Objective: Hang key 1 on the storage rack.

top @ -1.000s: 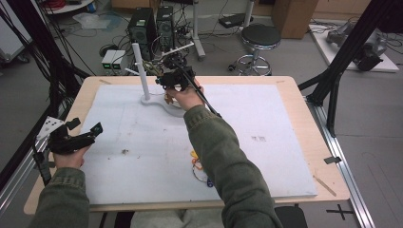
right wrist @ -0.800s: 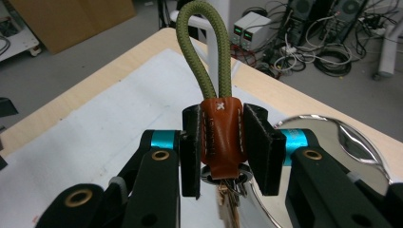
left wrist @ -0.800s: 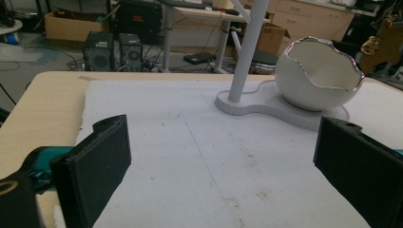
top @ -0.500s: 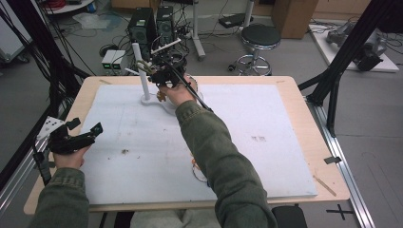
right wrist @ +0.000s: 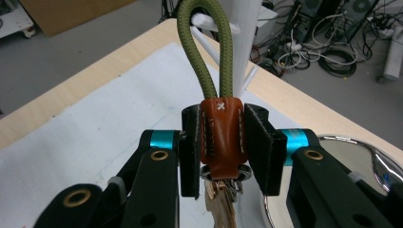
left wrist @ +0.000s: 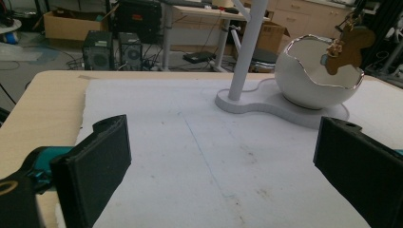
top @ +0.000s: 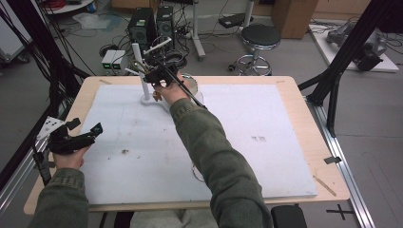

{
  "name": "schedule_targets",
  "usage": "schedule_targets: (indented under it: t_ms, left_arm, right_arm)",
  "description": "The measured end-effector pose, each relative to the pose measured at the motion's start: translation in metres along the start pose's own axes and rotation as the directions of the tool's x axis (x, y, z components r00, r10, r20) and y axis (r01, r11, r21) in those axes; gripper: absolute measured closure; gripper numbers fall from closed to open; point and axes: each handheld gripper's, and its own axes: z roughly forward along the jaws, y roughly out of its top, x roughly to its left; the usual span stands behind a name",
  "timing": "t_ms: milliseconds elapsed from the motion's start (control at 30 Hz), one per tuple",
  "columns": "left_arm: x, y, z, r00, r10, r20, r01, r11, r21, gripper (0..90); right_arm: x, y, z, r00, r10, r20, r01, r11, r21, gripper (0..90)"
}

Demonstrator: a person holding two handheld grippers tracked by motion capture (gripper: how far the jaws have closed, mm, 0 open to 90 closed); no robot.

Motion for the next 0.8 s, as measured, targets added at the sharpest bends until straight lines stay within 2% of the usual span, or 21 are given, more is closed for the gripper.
schedule_targets:
  t_ms: [333,567,667,700,733,767,800]
  left_arm:
    - [0.001,0.0,-0.001,1.0,-0.001,-0.004,0.001,1.0,0.0,5.6]
    - [0.002,0.0,-0.001,1.0,-0.002,-0.002,0.002,1.0,0.002,5.6]
    - [0.001,-0.001,0.0,1.0,-0.003,-0.001,0.003,1.0,0.002,5.6]
    - [0.001,0.0,-0.001,1.0,-0.002,0.0,0.002,1.0,0.004,5.6]
    - [0.001,0.0,-0.001,1.0,0.0,0.001,0.0,1.0,0.003,5.6]
    - [0.001,0.0,-0.001,1.0,0.0,0.001,0.0,1.0,0.004,5.6]
    - [0.001,0.0,-0.001,1.0,0.001,0.001,-0.001,1.0,0.005,5.6]
  right_arm:
    - [-0.007,-0.004,0.019,0.9993,0.005,0.037,-0.006,0.999,0.036,67.3]
    - [-0.008,-0.006,0.023,0.9995,-0.006,0.032,0.005,0.999,0.037,66.3]
    - [-0.009,-0.006,0.019,0.9996,-0.021,0.017,0.021,0.999,0.04,56.1]
    - [-0.01,-0.006,0.017,0.9992,-0.031,0.024,0.03,0.998,0.051,46.7]
    - [-0.011,-0.007,0.016,0.999,-0.034,0.027,0.033,0.998,0.059,42.2]
    - [-0.011,-0.007,0.016,0.999,-0.034,0.027,0.033,0.998,0.059,42.2]
    - [-0.012,-0.007,0.014,0.9991,-0.037,0.023,0.035,0.997,0.065,38.4]
